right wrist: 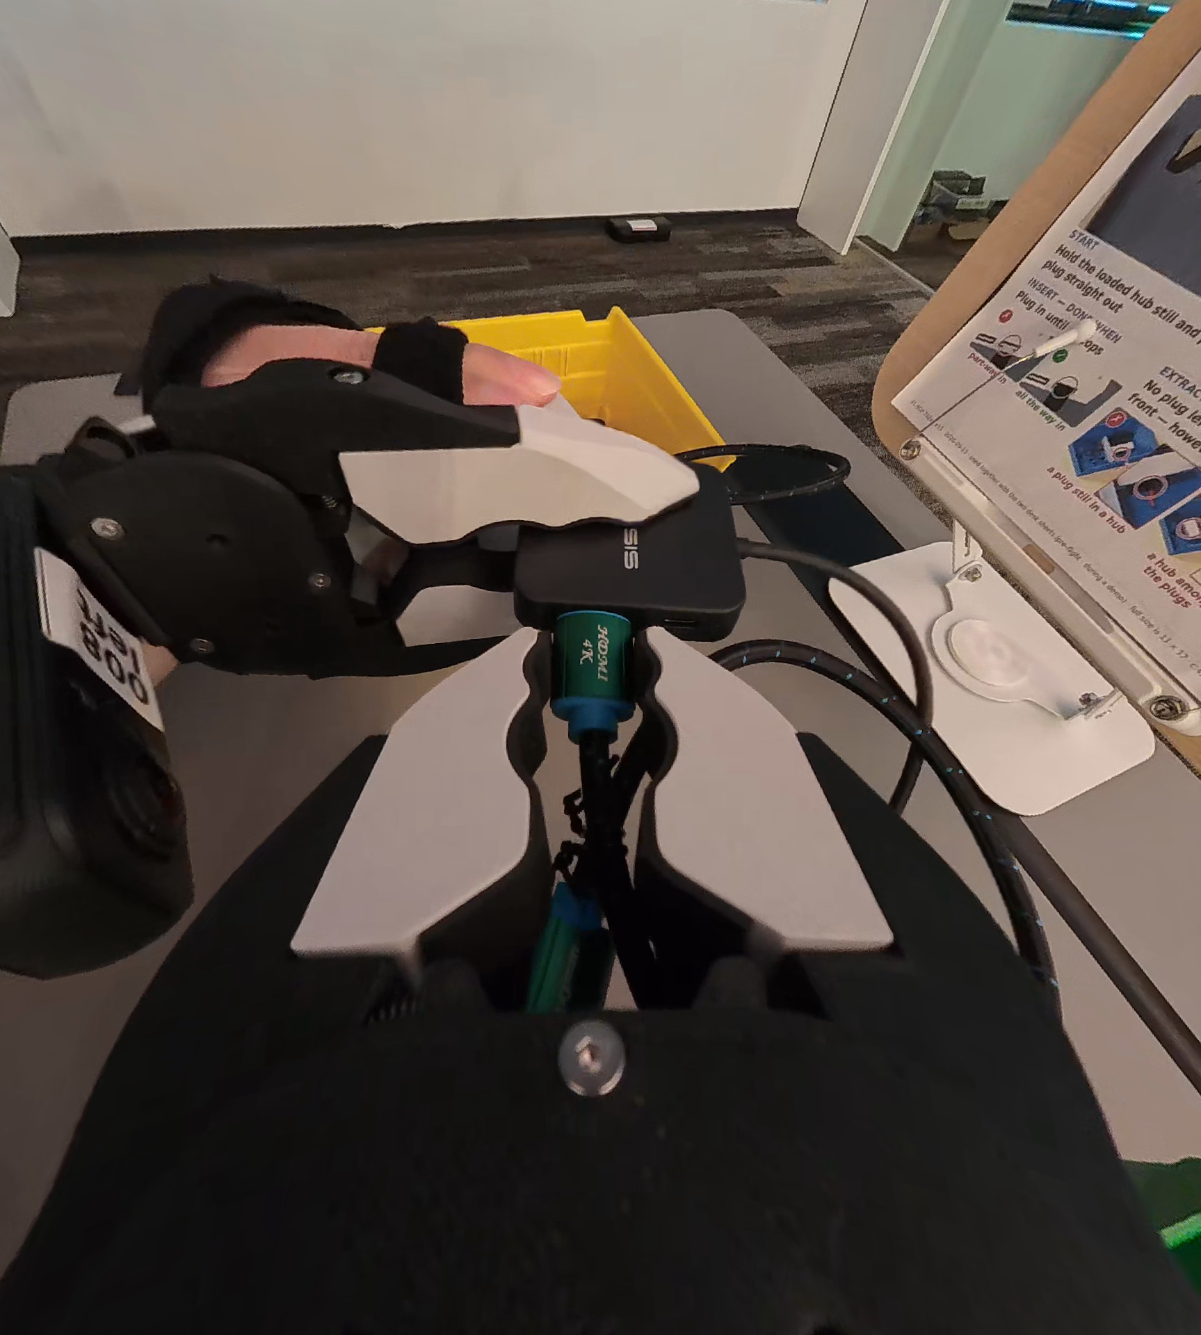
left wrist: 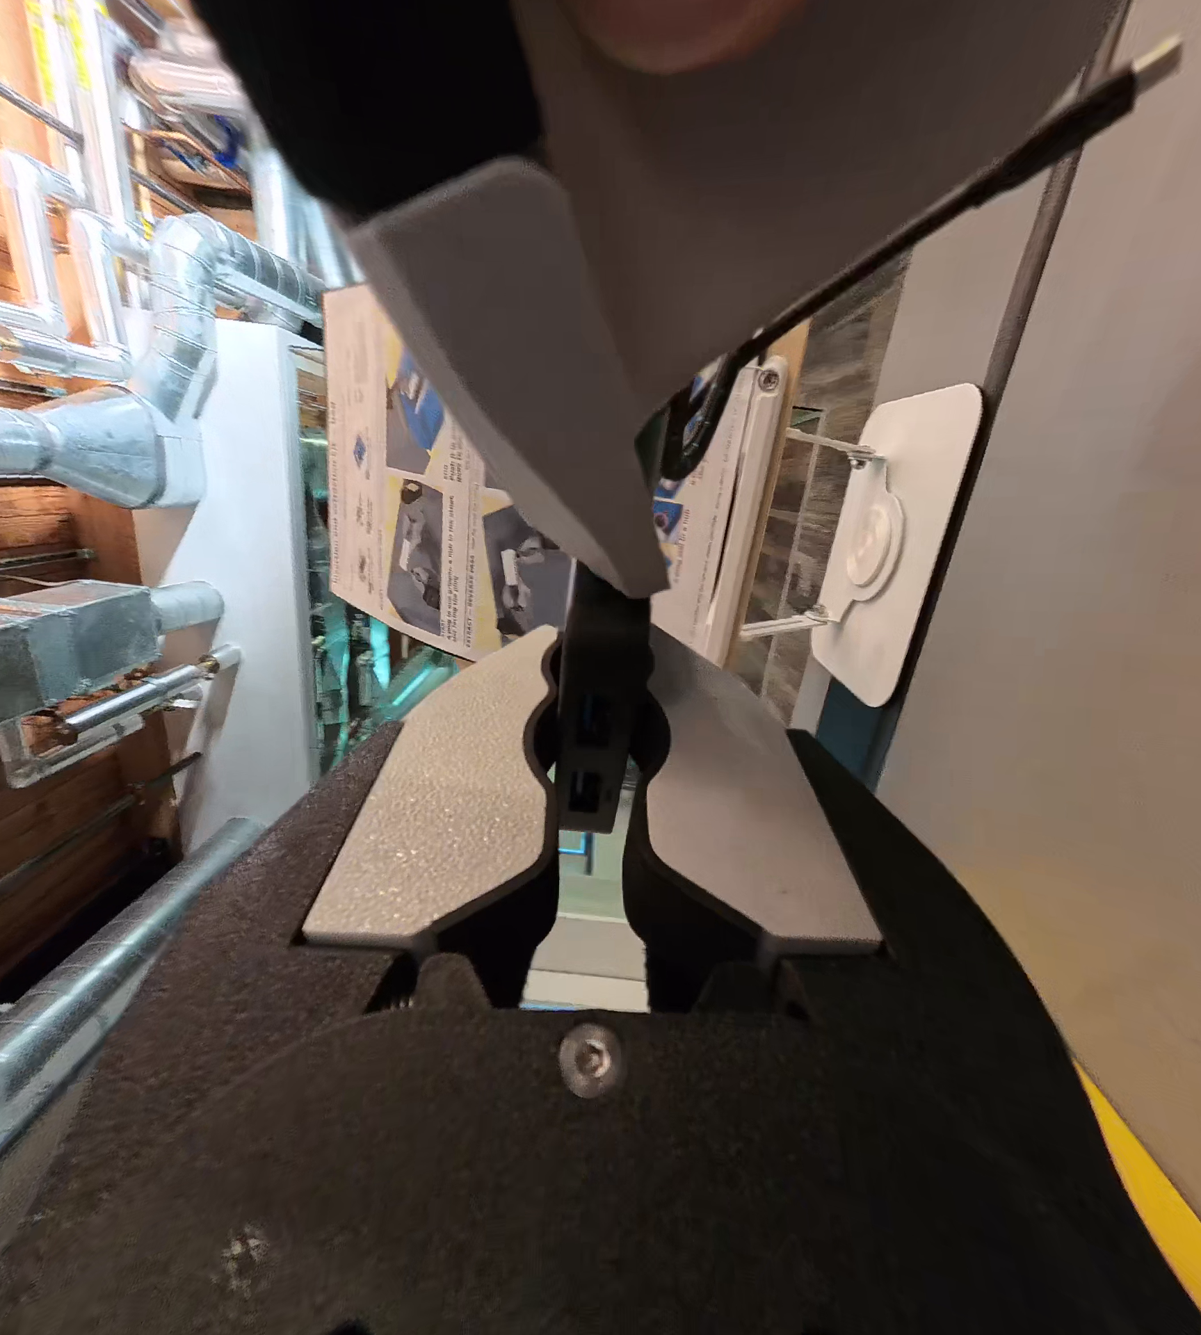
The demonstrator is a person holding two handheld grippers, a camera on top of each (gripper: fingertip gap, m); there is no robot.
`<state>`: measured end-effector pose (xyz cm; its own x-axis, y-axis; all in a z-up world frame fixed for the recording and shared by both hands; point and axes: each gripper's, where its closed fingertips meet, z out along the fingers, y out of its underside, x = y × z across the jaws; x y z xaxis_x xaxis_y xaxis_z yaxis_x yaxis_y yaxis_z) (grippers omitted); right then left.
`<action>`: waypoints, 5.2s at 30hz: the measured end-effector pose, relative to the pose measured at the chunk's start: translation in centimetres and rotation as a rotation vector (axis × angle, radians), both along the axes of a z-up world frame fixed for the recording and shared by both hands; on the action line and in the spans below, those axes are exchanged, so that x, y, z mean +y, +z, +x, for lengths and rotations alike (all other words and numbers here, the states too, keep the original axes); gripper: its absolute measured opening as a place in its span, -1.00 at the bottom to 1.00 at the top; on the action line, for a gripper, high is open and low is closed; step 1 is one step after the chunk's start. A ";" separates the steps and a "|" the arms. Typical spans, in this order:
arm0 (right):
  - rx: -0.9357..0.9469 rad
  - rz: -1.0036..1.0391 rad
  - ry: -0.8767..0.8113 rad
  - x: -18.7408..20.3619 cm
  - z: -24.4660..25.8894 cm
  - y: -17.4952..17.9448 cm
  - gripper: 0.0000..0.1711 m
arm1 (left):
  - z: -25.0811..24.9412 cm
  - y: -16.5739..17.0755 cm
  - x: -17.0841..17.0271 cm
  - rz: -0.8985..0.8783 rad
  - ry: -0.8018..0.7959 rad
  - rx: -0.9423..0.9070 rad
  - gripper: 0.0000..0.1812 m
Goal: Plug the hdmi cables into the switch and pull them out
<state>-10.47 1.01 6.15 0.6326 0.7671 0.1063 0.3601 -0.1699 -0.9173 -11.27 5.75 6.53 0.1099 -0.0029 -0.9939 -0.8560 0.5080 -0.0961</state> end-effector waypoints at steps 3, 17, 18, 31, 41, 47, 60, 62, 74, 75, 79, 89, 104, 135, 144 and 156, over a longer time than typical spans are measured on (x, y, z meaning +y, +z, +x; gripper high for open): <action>0.000 -0.033 -0.003 -0.1 0.3 -0.2 -0.74 | 0.5 0.0 -0.2 0.062 -0.016 0.012 -0.80; -0.062 -0.154 0.009 -0.2 1.4 -1.9 -0.73 | 2.3 -2.2 -0.5 -0.072 -0.079 -0.024 -0.84; -0.074 -0.161 0.003 -0.3 1.6 -2.0 -0.73 | 2.5 -2.3 -0.5 -0.077 -0.088 -0.029 -0.84; -0.111 -0.187 -0.038 0.1 1.9 -2.7 -0.71 | 2.7 -2.7 0.0 -0.073 -0.118 -0.062 -0.84; -0.117 -0.152 -0.014 -0.6 1.8 -1.8 -0.71 | 2.5 -1.7 -0.7 -0.063 -0.132 -0.085 -0.84; 0.012 -0.110 -0.055 -2.6 6.6 2.6 -0.72 | -5.6 0.3 4.2 -0.120 0.044 -0.203 -0.85; -0.190 -0.413 -0.053 -9.9 16.8 -4.0 -0.72 | -4.1 3.4 0.6 -0.108 -0.045 -0.193 -0.85; -0.167 -0.490 -0.036 -11.2 18.1 -5.8 -0.71 | -3.6 3.6 0.3 -0.118 -0.071 -0.201 -0.85; -0.194 -0.734 -0.054 -8.2 21.0 -15.7 -0.69 | -2.9 4.0 -0.9 -0.101 -0.106 -0.190 -0.85; -0.205 -0.782 -0.050 -8.7 20.9 -16.1 -0.68 | -2.9 3.9 -0.8 -0.106 -0.101 -0.189 -0.85; -0.223 -0.875 -0.057 -9.7 21.1 -16.6 -0.68 | -3.0 3.5 -0.5 -0.116 -0.089 -0.172 -0.85; -0.119 -0.834 -0.055 -9.3 22.5 -15.1 -0.69 | -2.8 2.9 -0.1 -0.130 -0.069 -0.149 -0.85; -0.285 -1.065 -0.138 -12.7 24.6 -18.0 -0.82 | -2.6 2.4 0.0 -0.149 -0.066 -0.138 -0.85; -0.226 -0.085 0.134 -7.5 16.4 -3.7 -0.89 | -0.4 1.0 -2.0 -0.277 -0.223 -0.123 -0.85; -0.308 0.626 0.099 -5.6 5.2 3.7 -0.54 | 1.8 -0.8 -3.7 -0.274 -0.217 -0.006 -0.85; -0.628 0.820 0.133 -4.6 2.7 0.2 -0.67 | 4.6 -0.9 -8.3 -0.268 -0.355 0.042 -0.84</action>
<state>-7.77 -3.58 6.38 0.1988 0.3697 0.9076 0.7830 0.4970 -0.3739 -6.70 -2.50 5.63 0.0150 -0.2915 -0.9564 -0.6388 0.7331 -0.2335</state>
